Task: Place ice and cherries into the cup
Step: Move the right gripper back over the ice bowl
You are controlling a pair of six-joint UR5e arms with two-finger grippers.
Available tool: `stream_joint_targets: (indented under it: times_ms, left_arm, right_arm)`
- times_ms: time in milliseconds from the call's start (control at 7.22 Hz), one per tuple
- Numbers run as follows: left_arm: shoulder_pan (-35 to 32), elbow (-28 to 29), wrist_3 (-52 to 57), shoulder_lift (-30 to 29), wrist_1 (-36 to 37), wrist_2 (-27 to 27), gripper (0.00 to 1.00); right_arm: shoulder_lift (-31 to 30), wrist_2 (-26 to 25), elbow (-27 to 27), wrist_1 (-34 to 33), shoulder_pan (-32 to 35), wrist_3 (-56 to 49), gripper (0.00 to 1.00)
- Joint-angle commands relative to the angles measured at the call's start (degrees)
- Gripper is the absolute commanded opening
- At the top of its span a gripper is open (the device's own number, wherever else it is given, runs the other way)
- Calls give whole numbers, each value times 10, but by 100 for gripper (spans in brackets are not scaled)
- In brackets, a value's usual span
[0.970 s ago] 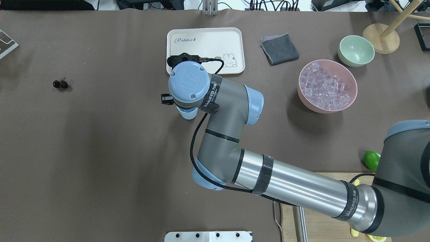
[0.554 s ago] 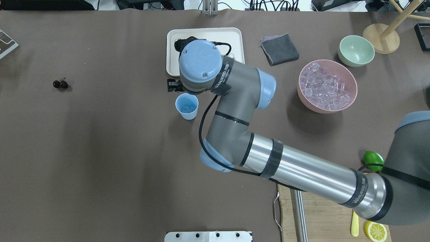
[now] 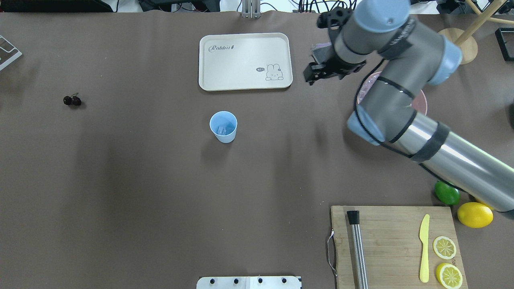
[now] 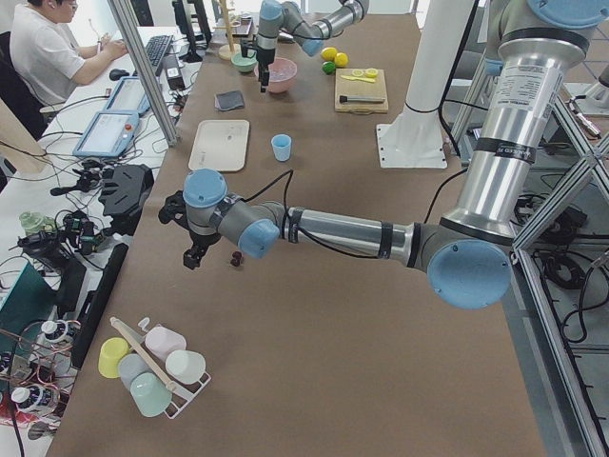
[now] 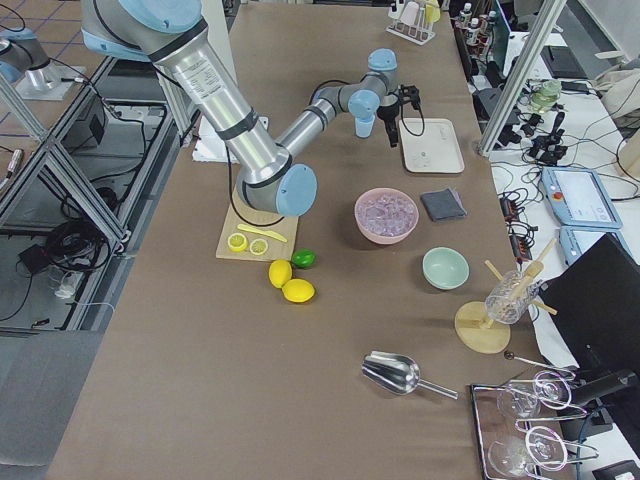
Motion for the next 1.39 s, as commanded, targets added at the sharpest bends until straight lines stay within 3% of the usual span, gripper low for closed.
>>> stream_joint_targets:
  times_ms: [0,139,416,693,1247]
  left_arm:
    - [0,-2,-2,2,-9,0,97]
    - [0,-3,-2,2,-10,0,97]
    - [0,-2,-1,0,-10,0,97]
    - [3,4,1,-5,-10,1,97]
    - [3,-2,0,-6,-11,8,97]
  right_arm:
    - [-123,131,-2,45,125,-189,92]
    - [-143,130,2,53,129,-197,93]
    - [-122,128,22,54,108,-144,94]
    - [-103,67,8,54,56,-121,93]
    - [-88,52,-9,64,47,-121,92]
